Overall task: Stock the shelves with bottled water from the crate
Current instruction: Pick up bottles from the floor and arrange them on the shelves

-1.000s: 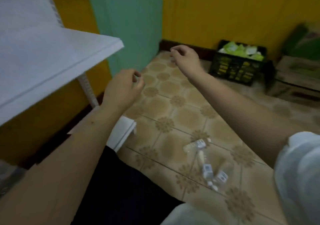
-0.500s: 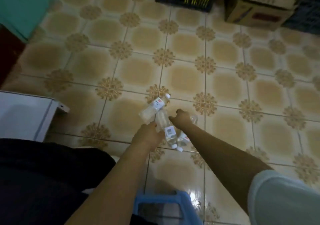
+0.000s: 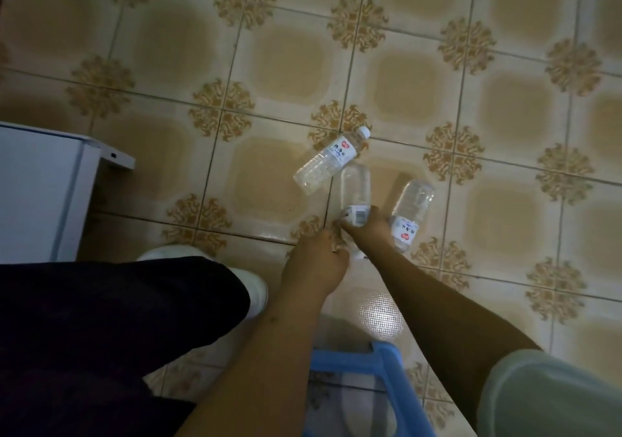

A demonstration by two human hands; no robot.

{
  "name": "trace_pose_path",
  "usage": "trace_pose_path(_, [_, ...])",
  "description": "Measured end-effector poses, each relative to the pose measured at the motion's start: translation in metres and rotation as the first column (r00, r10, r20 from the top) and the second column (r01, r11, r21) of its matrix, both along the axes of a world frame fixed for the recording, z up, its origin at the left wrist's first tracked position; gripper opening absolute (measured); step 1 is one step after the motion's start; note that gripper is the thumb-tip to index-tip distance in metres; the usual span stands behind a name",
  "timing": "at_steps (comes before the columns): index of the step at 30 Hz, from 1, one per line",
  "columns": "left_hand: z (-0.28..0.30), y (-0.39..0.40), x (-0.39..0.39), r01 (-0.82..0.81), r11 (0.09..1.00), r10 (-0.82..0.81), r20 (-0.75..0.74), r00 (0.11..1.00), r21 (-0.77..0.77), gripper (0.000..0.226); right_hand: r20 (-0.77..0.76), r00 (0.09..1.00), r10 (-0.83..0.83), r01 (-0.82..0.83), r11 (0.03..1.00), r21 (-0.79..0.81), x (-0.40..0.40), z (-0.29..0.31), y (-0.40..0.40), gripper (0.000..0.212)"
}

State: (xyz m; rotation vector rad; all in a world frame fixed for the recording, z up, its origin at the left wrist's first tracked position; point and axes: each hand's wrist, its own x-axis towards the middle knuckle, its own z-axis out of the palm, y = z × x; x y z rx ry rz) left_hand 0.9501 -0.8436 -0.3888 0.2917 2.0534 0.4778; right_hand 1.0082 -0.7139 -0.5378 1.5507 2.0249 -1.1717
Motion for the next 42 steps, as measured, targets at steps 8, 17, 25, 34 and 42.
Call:
trace_pose_path(8, [0.012, 0.003, -0.027, -0.572, 0.821, 0.556, 0.237, 0.797, -0.005, 0.047, -0.168, 0.961, -0.218, 0.083, 0.813, -0.576, 0.022, 0.102, 0.03, 0.043])
trace_pose_path(17, [0.058, -0.013, -0.042, -0.947, 0.295, 0.573, 0.771, 0.279, 0.124, 0.049, -0.345, 0.931, 0.119, -0.323, 0.709, -0.627, 0.014, 0.224, 0.043, 0.041])
trace_pose_path(25, [0.143, -0.056, -0.058, -0.914, 0.039, 0.66, 0.676, 0.328, 0.405, 0.041, -0.561, 0.811, -0.166, -0.222, 0.8, -0.558, -0.042, 0.304, 0.036, 0.05])
trace_pose_path(34, [0.269, -0.196, -0.071, -0.647, 0.046, 0.785, 0.373, 0.495, 0.762, 0.042, -0.722, 0.659, -0.211, -0.345, 0.768, -0.54, -0.139, 0.414, -0.094, 0.031])
trace_pose_path(42, [0.284, -0.386, -0.022, -0.483, -0.309, 0.886, 0.433, 0.167, 0.819, 0.038, -0.799, 0.592, 0.103, -0.697, 0.563, -0.444, -0.167, 0.477, -0.31, 0.023])
